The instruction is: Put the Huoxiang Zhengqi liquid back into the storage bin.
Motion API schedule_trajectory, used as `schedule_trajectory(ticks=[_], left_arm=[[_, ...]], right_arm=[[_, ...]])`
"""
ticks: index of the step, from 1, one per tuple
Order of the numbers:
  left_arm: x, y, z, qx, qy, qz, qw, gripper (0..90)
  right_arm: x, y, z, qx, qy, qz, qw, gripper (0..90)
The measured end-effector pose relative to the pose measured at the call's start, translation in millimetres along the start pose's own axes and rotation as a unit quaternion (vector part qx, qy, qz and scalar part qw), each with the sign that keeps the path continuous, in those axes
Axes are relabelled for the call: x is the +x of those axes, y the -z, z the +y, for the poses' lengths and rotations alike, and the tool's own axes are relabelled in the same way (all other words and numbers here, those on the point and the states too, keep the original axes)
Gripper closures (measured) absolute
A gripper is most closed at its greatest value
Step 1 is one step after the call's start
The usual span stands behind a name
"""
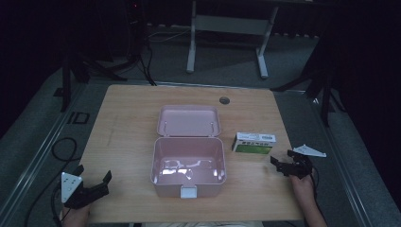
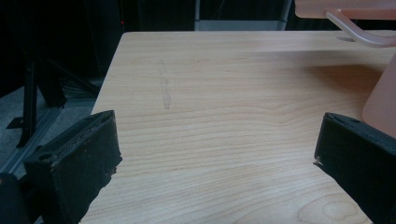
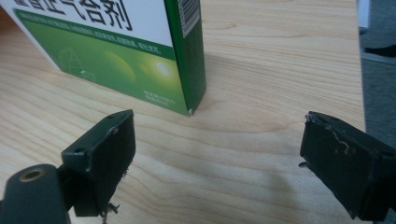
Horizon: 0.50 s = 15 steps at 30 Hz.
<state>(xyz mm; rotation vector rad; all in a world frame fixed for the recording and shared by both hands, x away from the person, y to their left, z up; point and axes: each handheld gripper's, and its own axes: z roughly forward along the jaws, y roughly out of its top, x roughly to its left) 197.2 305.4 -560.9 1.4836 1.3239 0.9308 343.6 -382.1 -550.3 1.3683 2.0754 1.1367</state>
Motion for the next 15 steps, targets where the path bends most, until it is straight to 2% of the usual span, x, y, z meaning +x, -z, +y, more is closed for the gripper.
schedule_trajectory(ticks=[2, 4, 5, 7, 8, 9, 10, 11, 12, 13, 14, 15], left_arm=[[0.0, 0.1, 0.0, 0.0, 0.0, 0.0, 1.0, 0.3], [0.2, 0.0, 0.0, 0.001, 0.0, -0.001, 1.0, 0.3], [0.2, 0.0, 0.0, 0.001, 0.0, -0.001, 1.0, 0.3], [0.3, 0.0, 0.0, 0.001, 0.0, -0.002, 1.0, 0.3], [0.3, 0.0, 0.1, 0.001, 0.0, -0.003, 1.0, 0.3], [0.3, 0.0, 0.1, 0.001, 0.0, -0.003, 1.0, 0.3], [0.4, 0.1, 0.1, 0.001, 0.0, -0.004, 1.0, 0.3], [0.4, 0.1, 0.1, 0.001, 0.0, -0.004, 1.0, 0.3], [0.5, 0.1, 0.0, 0.002, 0.001, -0.004, 1.0, 0.3], [0.5, 0.1, 0.0, 0.002, 0.001, -0.004, 1.0, 0.3], [0.7, 0.2, 0.1, 0.002, 0.001, -0.005, 1.0, 0.3], [0.7, 0.2, 0.1, 0.002, 0.001, -0.005, 1.0, 0.3]], right_arm=[[-2.6, -0.7, 0.3, 0.009, -0.002, 0.008, 0.9999, 10.2], [-4.6, -1.0, 0.6, 0.012, 0.0, 0.03, 0.9995, 10.2], [-4.6, -1.0, 0.6, 0.012, 0.0, 0.03, 0.9995, 10.2], [-5.3, -1.6, 0.9, 0.017, 0.011, 0.042, 0.9989, 10.2], [-5.9, -2.1, 1.2, 0.021, 0.023, 0.059, 0.9978, 10.2], [-5.9, -2.1, 1.2, 0.021, 0.023, 0.059, 0.9978, 10.2], [-5.7, -3.2, 1.7, 0.028, 0.039, 0.072, 0.9962, 10.2], [-5.7, -3.2, 1.7, 0.028, 0.039, 0.072, 0.9962, 10.2], [-4.3, -3.4, 2.3, 0.03, 0.062, 0.095, 0.9931, 10.2], [-4.3, -3.4, 2.3, 0.03, 0.062, 0.095, 0.9931, 10.2], [-2.8, -4.0, 3.4, 0.038, 0.088, 0.109, 0.9893, 10.2], [-2.8, -4.0, 3.4, 0.038, 0.088, 0.109, 0.9893, 10.2]])
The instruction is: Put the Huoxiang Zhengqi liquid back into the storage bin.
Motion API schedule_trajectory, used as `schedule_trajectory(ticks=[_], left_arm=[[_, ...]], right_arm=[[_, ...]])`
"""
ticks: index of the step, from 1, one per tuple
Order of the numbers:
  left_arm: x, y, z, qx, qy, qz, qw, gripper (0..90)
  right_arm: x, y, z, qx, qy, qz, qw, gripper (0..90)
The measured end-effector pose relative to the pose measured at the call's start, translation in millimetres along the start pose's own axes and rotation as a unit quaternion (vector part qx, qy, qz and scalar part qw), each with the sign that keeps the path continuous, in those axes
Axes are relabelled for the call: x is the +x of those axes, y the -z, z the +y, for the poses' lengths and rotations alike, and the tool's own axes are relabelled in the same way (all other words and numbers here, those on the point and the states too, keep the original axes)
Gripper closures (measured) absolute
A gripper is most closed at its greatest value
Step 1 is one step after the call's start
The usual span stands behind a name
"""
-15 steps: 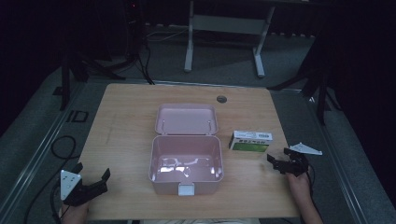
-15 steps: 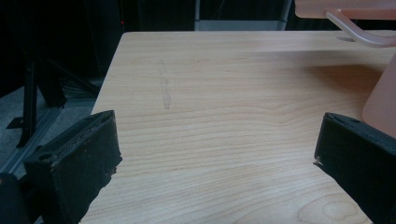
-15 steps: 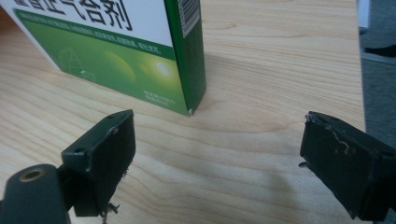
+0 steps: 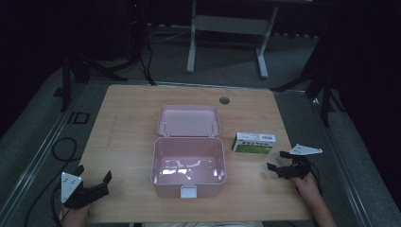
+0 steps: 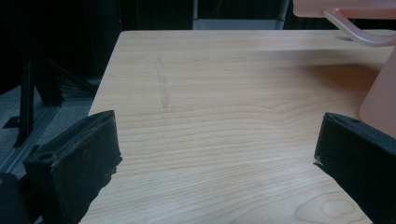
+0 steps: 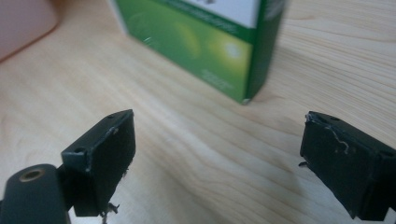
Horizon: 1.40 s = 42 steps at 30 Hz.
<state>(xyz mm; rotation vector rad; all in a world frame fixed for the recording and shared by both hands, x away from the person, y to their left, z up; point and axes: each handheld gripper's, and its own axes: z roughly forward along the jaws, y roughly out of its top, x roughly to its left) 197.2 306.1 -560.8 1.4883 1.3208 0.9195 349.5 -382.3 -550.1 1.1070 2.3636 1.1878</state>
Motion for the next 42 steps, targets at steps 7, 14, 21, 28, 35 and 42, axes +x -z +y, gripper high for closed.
schedule_trajectory(ticks=[7, 14, 21, 28, 35, 42], left_arm=[[0.3, 0.0, 0.0, 0.001, 0.001, -0.001, 1.0, 0.3], [0.4, -0.2, 0.1, 0.001, 0.001, -0.003, 1.0, 0.3], [0.5, -0.1, 0.1, 0.002, 0.001, -0.004, 1.0, 0.3], [0.4, -0.2, 0.1, 0.003, 0.001, -0.004, 1.0, 0.3], [0.4, -0.2, 0.1, 0.003, 0.002, -0.005, 1.0, 0.3], [0.5, -0.1, 0.1, 0.003, 0.002, -0.006, 1.0, 0.3]], right_arm=[[2.7, -2.0, 10.0, 0.053, 0.053, 0.06, 0.9954, 10.2], [11.9, -4.7, 24.3, 0.14, 0.096, 0.124, 0.9777, 10.2], [15.5, -11.2, 32.1, 0.184, 0.114, 0.149, 0.9648, 10.2], [26.0, -17.6, 40.1, 0.237, 0.147, 0.146, 0.9492, 10.3], [37.0, -18.5, 51.6, 0.258, 0.169, 0.163, 0.9372, 10.3], [44.1, -18.9, 65.6, 0.289, 0.201, 0.155, 0.9232, 10.3]])
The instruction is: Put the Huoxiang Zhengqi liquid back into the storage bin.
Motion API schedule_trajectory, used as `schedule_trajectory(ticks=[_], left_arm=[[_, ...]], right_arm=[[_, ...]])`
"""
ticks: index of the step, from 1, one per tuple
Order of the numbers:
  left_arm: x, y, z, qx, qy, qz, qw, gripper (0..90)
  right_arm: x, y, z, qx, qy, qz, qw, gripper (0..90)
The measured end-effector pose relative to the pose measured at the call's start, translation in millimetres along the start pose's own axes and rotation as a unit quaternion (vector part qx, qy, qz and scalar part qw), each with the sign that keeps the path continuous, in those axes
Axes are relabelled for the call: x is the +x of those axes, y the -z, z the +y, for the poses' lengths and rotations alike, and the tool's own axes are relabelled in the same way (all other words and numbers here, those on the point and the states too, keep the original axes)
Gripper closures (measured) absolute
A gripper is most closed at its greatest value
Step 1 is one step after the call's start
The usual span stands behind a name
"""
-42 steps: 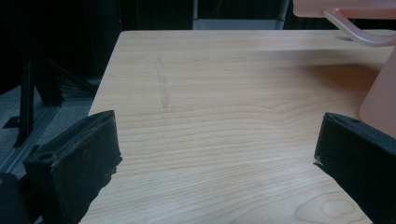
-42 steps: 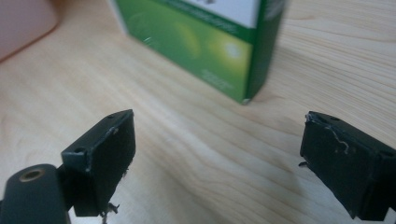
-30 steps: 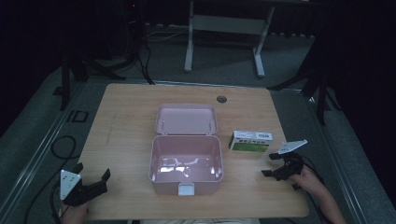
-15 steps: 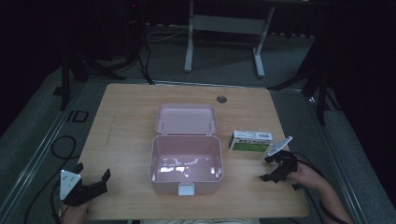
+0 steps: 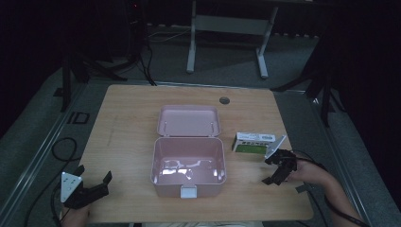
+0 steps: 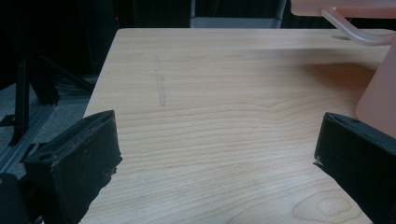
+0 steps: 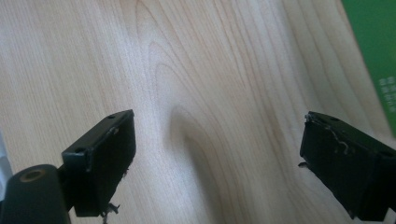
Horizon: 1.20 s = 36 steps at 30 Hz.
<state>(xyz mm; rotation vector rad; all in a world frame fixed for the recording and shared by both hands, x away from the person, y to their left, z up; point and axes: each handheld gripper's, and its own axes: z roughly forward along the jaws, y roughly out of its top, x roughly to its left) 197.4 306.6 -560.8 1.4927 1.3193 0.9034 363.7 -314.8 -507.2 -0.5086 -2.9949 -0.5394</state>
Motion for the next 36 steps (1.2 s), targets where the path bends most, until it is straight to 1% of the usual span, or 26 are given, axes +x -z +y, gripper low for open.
schedule_trajectory(ticks=[1, 2, 3, 4, 9, 10, 12, 13, 14, 16, 17, 18, 20, 21, 23, 24, 25, 27, 28, 29, 32, 36], left_arm=[[0.0, 0.0, 0.0, 0.0, 0.0, 0.0, 1.0, 0.3], [0.0, 0.0, 0.0, 0.0, 0.0, 0.0, 1.0, 0.3], [0.1, 0.1, 0.0, 0.0, 0.0, 0.0, 1.0, 0.3], [0.1, 0.0, 0.0, 0.0, 0.0, 0.0, 1.0, 0.3], [0.0, 0.0, 0.0, 0.001, 0.0, 0.0, 1.0, 0.3], [0.0, 0.0, 0.0, 0.001, 0.0, 0.0, 1.0, 0.3], [-0.1, -0.1, 0.1, 0.001, -0.001, -0.001, 1.0, 0.3], [-0.1, -0.2, 0.1, 0.001, 0.0, -0.001, 1.0, 0.3], [-0.1, -0.2, 0.1, 0.001, 0.0, -0.001, 1.0, 0.3], [-0.1, -0.2, 0.1, 0.001, -0.001, -0.001, 1.0, 0.3], [-0.1, -0.2, 0.1, 0.002, -0.001, -0.001, 1.0, 0.3], [-0.3, -0.2, 0.1, 0.002, -0.001, -0.002, 1.0, 0.3], [-0.4, -0.2, 0.1, 0.002, -0.001, -0.002, 1.0, 0.3], [-0.4, -0.2, 0.1, 0.002, -0.002, -0.003, 1.0, 0.3], [-0.3, -0.2, 0.1, 0.002, -0.001, -0.003, 1.0, 0.3], [-0.3, -0.2, 0.1, 0.002, -0.001, -0.003, 1.0, 0.3], [-0.2, -0.2, 0.1, 0.002, -0.001, -0.003, 1.0, 0.3], [-0.3, -0.3, 0.1, 0.002, -0.001, -0.003, 1.0, 0.3], [-0.3, -0.3, 0.1, 0.002, -0.001, -0.003, 1.0, 0.3], [-0.4, -0.2, 0.1, 0.002, -0.002, -0.003, 1.0, 0.3], [-0.2, -0.1, 0.1, 0.002, -0.001, -0.003, 1.0, 0.3], [-0.3, -0.3, 0.1, 0.002, -0.001, -0.003, 1.0, 0.3]], right_arm=[[-0.1, 2.8, 3.9, 0.008, 0.003, 0.0, 1.0, 11.2], [-0.1, 2.8, 3.9, 0.008, 0.003, 0.0, 1.0, 11.2], [0.2, 3.8, 5.2, 0.011, 0.006, 0.001, 0.9999, 14.4], [0.5, 5.5, 7.2, 0.017, 0.011, 0.005, 0.9998, 13.1], [3.6, 13.4, 17.4, 0.041, 0.037, 0.012, 0.9984, 13.3], [3.6, 13.4, 17.4, 0.041, 0.037, 0.012, 0.9984, 13.3], [5.2, 17.9, 21.2, 0.05, 0.048, 0.006, 0.9976, 13.7], [5.3, 24.2, 25.3, 0.052, 0.054, 0.004, 0.9972, 13.9], [5.3, 24.2, 25.3, 0.052, 0.054, 0.004, 0.9972, 13.9], [4.7, 32.0, 30.2, 0.053, 0.063, -0.001, 0.9966, 14.0], [4.7, 32.0, 30.2, 0.053, 0.063, -0.001, 0.9966, 14.0], [2.4, 41.5, 36.3, 0.056, 0.07, -0.009, 0.9959, 14.7], [1.6, 44.1, 38.0, 0.057, 0.07, -0.012, 0.9958, 14.6], [-1.5, 51.4, 42.3, 0.059, 0.071, -0.017, 0.9956, 14.6], [-4.4, 58.4, 46.4, 0.061, 0.069, -0.021, 0.9956, 15.2], [-4.4, 58.4, 46.4, 0.061, 0.069, -0.021, 0.9956, 15.2], [-6.7, 64.8, 50.2, 0.061, 0.072, -0.022, 0.9953, 16.6], [-9.2, 71.0, 54.7, 0.06, 0.073, -0.029, 0.9951, 17.1], [-10.7, 74.1, 56.9, 0.059, 0.075, -0.027, 0.9951, 18.0], [-11.7, 77.0, 59.0, 0.058, 0.077, -0.031, 0.9949, 18.1], [-15.1, 83.4, 65.3, 0.058, 0.081, -0.043, 0.994, 18.1], [-20.7, 89.0, 72.7, 0.058, 0.086, -0.052, 0.9933, 19.4]])
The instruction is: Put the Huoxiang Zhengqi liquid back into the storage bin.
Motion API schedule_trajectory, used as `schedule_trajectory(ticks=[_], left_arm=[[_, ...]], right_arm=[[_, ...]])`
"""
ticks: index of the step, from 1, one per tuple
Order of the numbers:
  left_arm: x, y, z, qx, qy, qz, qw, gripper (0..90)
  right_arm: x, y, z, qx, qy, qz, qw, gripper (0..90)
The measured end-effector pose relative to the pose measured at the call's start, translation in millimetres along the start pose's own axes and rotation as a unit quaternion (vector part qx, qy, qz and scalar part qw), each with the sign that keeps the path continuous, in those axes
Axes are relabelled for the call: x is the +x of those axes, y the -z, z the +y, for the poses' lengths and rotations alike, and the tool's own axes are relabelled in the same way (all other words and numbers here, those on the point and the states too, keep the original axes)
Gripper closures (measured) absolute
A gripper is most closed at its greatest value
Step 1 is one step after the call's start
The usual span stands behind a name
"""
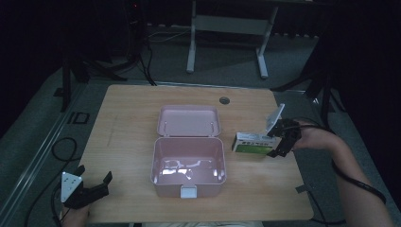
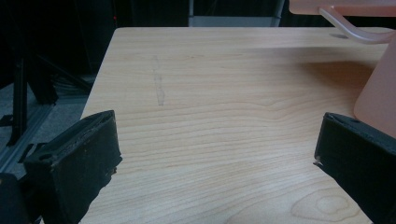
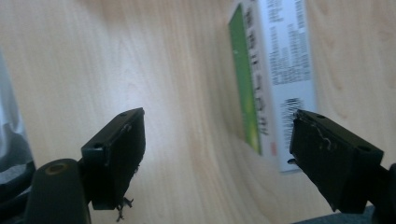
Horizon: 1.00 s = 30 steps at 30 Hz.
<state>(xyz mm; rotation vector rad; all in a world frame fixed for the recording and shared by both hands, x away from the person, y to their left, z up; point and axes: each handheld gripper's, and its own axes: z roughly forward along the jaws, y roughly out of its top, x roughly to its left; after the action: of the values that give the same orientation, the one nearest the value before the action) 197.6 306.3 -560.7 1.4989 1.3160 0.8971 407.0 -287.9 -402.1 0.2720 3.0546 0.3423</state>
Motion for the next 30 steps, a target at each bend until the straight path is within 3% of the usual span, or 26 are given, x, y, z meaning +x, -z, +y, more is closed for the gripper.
schedule_trajectory(ticks=[8, 17, 24, 30], left_arm=[[0.1, 0.1, 0.0, 0.0, 0.0, 0.0, 1.0, 0.3], [0.0, 0.0, 0.0, 0.0, 0.0, -0.001, 1.0, 0.3], [0.2, 0.0, 0.0, 0.0, 0.0, -0.001, 1.0, 0.3], [0.4, 0.0, 0.0, 0.0, 0.0, -0.002, 1.0, 0.3]], right_arm=[[-14.8, -2.1, 7.4, 0.013, 0.001, -0.009, 0.9999, 19.6], [-32.0, -17.0, 23.5, 0.043, -0.006, -0.005, 0.9991, 19.9], [-39.0, -32.3, 31.7, 0.06, 0.018, -0.019, 0.9978, 29.5], [-43.5, -44.4, 36.2, 0.078, 0.033, -0.017, 0.9962, 41.6]])
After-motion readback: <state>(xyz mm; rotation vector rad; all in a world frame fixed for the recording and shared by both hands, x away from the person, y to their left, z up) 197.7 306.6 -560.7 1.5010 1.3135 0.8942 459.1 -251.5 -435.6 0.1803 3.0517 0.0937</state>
